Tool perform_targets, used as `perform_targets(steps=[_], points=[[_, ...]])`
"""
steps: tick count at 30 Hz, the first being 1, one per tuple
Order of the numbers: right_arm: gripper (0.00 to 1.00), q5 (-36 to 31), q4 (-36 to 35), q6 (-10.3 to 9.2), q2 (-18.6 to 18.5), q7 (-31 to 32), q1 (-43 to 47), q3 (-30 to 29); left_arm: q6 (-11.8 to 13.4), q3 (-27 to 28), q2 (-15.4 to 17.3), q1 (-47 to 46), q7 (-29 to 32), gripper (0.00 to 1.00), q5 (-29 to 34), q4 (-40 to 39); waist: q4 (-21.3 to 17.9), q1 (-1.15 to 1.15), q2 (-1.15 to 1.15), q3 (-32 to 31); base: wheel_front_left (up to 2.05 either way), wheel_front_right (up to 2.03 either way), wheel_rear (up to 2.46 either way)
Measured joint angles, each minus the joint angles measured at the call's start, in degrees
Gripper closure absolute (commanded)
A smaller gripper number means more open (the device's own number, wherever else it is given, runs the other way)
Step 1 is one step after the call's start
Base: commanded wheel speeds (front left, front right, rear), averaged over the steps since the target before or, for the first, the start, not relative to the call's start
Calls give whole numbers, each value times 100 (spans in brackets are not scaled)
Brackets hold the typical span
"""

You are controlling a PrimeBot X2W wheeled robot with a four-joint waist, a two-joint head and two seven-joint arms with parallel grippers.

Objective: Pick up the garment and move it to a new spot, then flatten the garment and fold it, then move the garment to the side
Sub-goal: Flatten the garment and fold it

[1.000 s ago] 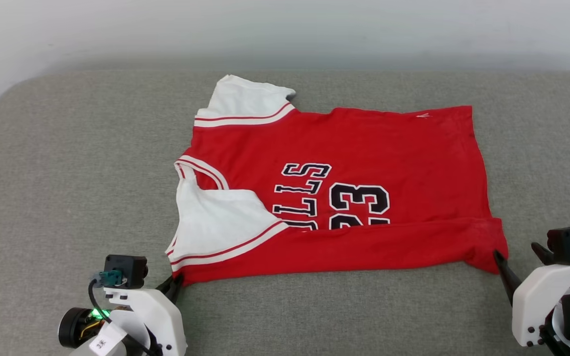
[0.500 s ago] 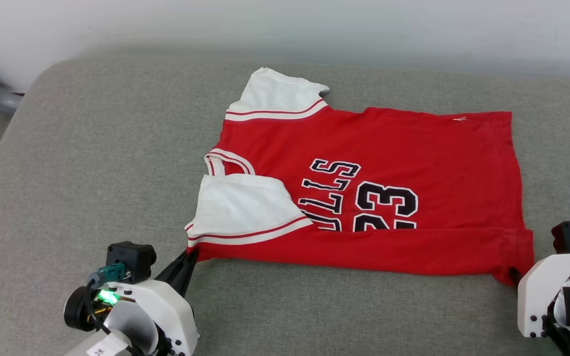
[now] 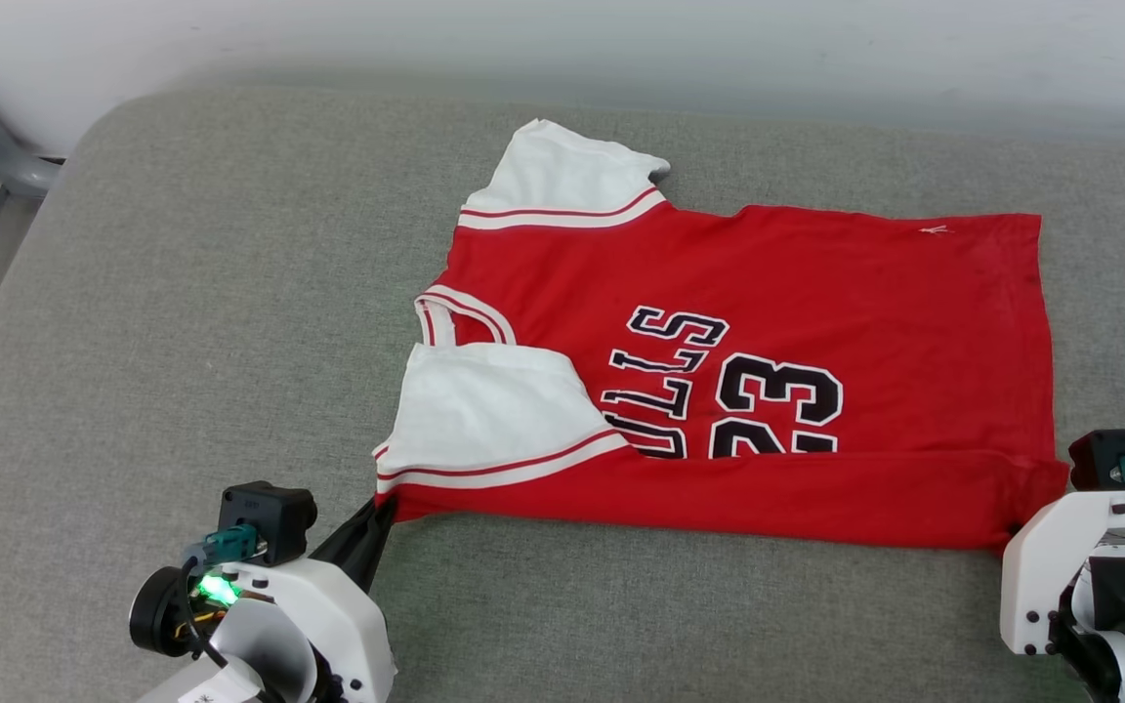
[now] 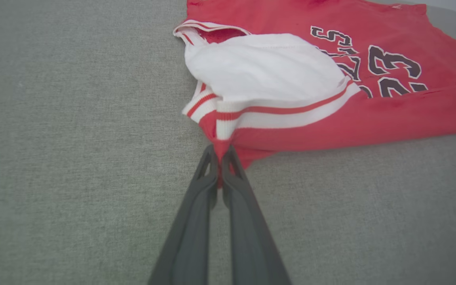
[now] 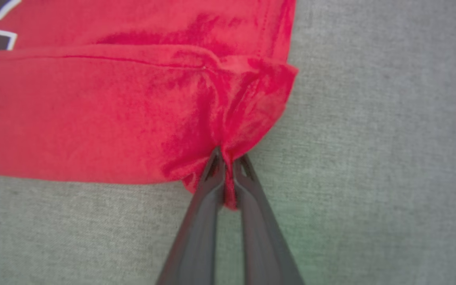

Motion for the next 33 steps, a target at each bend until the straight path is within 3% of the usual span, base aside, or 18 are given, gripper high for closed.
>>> perform_targets(steps=[14, 23, 33], points=[[100, 256, -93, 4, -338, 91, 209, -34, -73, -209, 60, 258, 214, 100, -134, 232, -164, 0, 0, -414, 0, 0, 0], [100, 582, -758, 4, -634, 631, 922, -27, -68, -438, 205, 753, 469, 100, -321, 105, -210, 0, 0, -818, 0, 0, 0], [100, 664, -1414, 3, -479, 1163, 1835, -136, -35, -645, 227, 1193, 673, 100, -564, -44, -236, 0, 0, -1081, 0, 0, 0]])
